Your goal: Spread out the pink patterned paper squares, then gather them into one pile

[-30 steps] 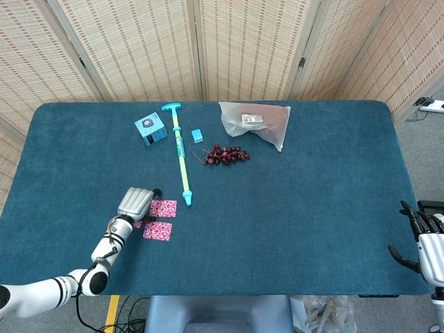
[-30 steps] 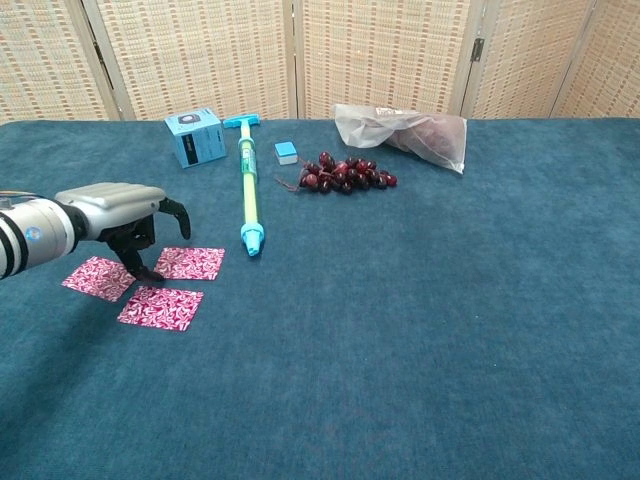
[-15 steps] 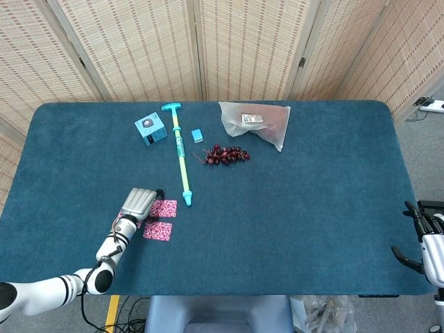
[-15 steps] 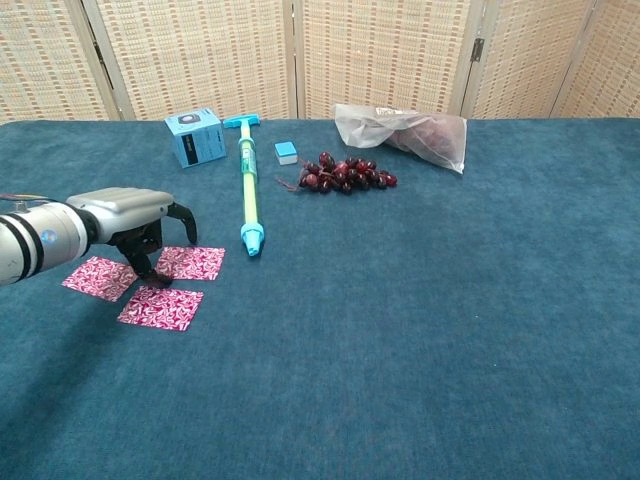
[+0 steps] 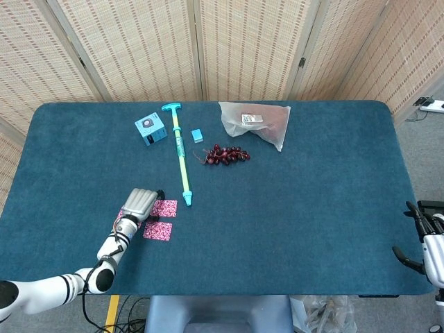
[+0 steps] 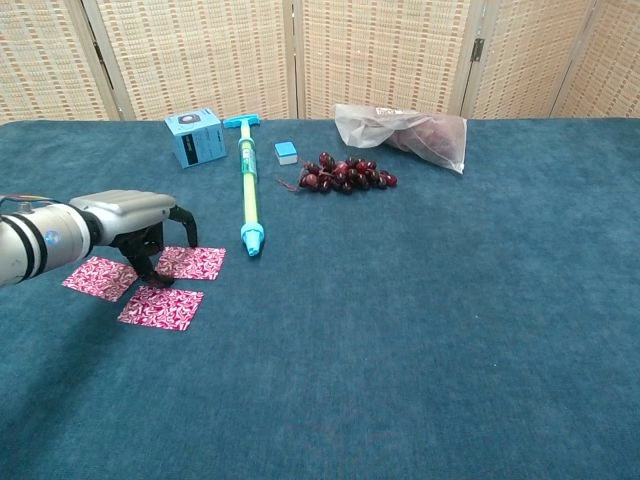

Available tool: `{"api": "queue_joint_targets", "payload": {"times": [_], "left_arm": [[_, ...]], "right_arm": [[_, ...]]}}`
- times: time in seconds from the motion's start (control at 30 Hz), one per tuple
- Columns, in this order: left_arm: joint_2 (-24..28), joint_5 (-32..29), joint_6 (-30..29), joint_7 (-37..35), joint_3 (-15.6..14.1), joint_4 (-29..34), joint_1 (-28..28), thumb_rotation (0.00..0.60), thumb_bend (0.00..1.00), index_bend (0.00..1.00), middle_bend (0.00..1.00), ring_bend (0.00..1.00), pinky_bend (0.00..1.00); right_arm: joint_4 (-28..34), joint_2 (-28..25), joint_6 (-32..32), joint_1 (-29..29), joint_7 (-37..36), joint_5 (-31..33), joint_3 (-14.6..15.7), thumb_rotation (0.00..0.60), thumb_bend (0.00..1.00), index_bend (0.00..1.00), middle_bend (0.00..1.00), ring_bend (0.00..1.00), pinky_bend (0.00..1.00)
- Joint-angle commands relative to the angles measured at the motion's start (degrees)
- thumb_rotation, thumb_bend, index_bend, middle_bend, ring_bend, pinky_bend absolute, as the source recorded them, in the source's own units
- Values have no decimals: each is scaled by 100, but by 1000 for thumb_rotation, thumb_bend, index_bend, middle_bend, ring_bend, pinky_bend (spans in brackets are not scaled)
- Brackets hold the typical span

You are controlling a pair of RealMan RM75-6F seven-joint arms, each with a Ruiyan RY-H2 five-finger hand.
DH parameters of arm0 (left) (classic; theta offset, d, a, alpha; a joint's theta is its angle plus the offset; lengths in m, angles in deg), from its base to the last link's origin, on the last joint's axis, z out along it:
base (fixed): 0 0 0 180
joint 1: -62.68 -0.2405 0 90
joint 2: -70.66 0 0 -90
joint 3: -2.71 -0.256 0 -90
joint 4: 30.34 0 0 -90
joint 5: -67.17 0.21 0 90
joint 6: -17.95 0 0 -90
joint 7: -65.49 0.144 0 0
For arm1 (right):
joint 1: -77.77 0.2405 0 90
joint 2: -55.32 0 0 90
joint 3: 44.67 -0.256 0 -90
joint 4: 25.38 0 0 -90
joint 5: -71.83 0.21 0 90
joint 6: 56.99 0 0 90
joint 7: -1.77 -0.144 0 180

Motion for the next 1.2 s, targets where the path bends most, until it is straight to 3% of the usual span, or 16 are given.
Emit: {"api": "queue_joint_targets", "payload": {"times": [0.03,0.4,0.7,1.0,1.2], "left_arm": [[-3,16,-16,-10,-6,5,1,600,269,377,1000,1000,1000],[36,198,-70,-169,-26,31,-30,600,311,441,1000,1000,1000],[498,737,-177,-508,-101,383,-171,600,310,447,1000,1000,1000],[1316,1561,-178,-1102,-349,903,-417,600,310,446,1000,1000,1000],[1755,2491,-247,-1772,-628,972,-600,600,323,444,1000,1000,1000]], "right_arm": [[-2,1,-3,-6,-5,4,0,600,244,0,274,203,191],[-1,-2,-31,-24,-12,-4,-6,600,244,0,274,203,191],[17,9,-23,0,5,-42,-12,600,245,0,274,203,191],[49,10,-5,33,32,-76,-19,600,245,0,274,203,191],[83,6,0,49,76,-107,-12,600,244,0,274,203,191]]}}
